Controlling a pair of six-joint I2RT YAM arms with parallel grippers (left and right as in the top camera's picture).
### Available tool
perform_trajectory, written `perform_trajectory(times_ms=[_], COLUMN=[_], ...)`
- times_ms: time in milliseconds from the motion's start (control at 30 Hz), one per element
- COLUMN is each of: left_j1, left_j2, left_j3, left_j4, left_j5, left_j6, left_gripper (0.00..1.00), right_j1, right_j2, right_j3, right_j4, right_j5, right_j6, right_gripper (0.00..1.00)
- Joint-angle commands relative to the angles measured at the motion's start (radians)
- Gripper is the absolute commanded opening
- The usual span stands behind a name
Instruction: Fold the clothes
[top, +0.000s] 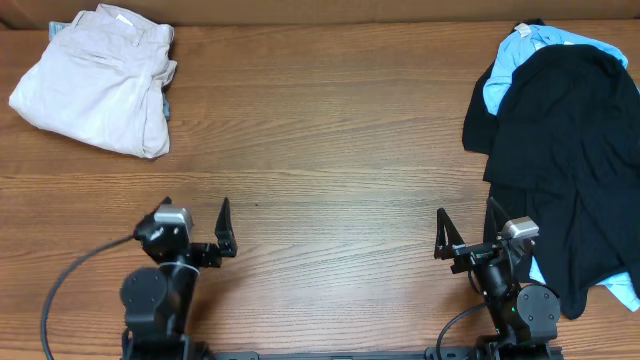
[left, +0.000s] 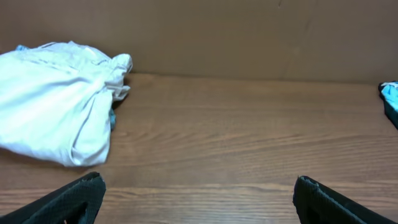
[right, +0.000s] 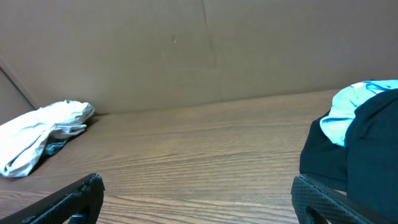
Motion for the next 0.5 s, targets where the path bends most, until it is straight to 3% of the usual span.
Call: perform_trajectory(times_ms=[0, 467], left_j1=[0.003, 0.002], left_j2=[-0.075, -0.271], left_j3=[-0.067, -0.212], left_j4=[0.029, 0.043], left_j5=[0.000, -0.069], left_j6=[-0.019, -0.026], left_gripper=[1.00, 1.00], right_j1=[0.009, 0.009], right_j2=[-0.012, -0.012], right_j3=[-0.010, -0.010], right_j4=[0.007, 0.007], right_j5=[-0.001, -0.001], right_j6=[0.000, 0.000], right_gripper=[1.00, 1.00])
